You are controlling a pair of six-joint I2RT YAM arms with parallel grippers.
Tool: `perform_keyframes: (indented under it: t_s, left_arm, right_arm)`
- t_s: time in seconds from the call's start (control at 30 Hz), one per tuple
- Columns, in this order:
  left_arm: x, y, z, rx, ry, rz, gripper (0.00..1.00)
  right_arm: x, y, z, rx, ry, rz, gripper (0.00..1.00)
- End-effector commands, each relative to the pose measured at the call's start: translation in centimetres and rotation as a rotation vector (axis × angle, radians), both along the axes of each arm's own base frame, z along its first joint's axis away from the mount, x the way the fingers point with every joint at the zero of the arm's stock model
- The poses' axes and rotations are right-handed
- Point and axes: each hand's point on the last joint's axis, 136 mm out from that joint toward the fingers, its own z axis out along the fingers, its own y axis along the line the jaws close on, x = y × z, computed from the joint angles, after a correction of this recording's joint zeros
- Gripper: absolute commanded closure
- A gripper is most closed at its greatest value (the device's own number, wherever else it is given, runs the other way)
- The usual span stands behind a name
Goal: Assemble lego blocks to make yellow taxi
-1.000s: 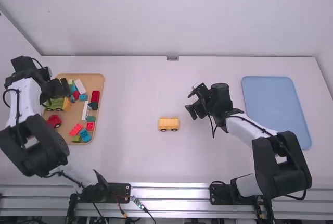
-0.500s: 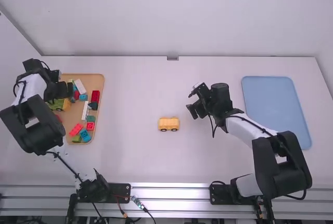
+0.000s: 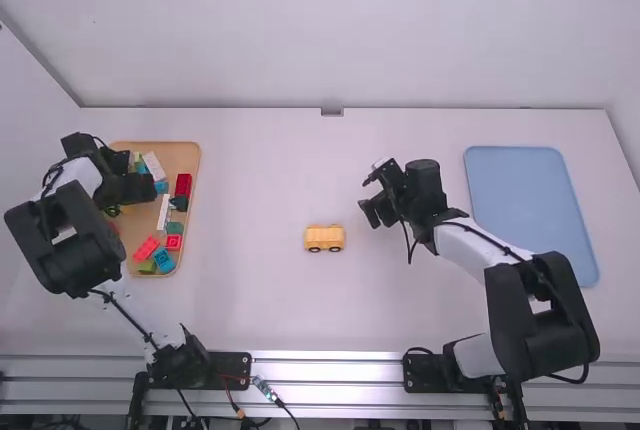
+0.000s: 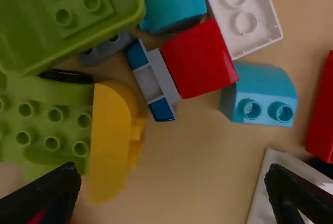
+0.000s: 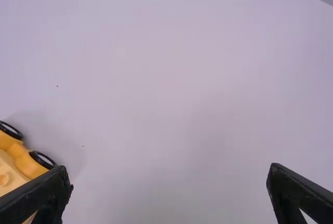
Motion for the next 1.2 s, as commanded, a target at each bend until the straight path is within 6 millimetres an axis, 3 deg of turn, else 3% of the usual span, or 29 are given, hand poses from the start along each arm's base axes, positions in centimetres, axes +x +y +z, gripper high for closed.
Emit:
perform_keyframes:
  t_s: [0.0,0.4,0.73,1.17]
  left_arm:
    - [0.2,-0.8,-0.6,-0.038,-0.002,-0.022,0.08]
    - [-0.1,-0.7,-1.2,-0.032,-0.003,-0.019,0.13]
    - [-1.6,0.8,-2.3,0.052,0.053,0.011,0.14]
    - [-1.9,0.6,-3.1,0.056,0.056,0.005,0.21]
  right_arm:
    - [-0.1,-0.2,0.0,0.001,0.004,-0.008,0.01]
    - [-0.1,-0.2,0.0,0.003,0.006,-0.011,0.01]
    - [-0.1,-0.2,0.0,0.003,0.006,-0.011,0.01]
    - [-0.1,-0.2,0.0,0.003,0.006,-0.011,0.01]
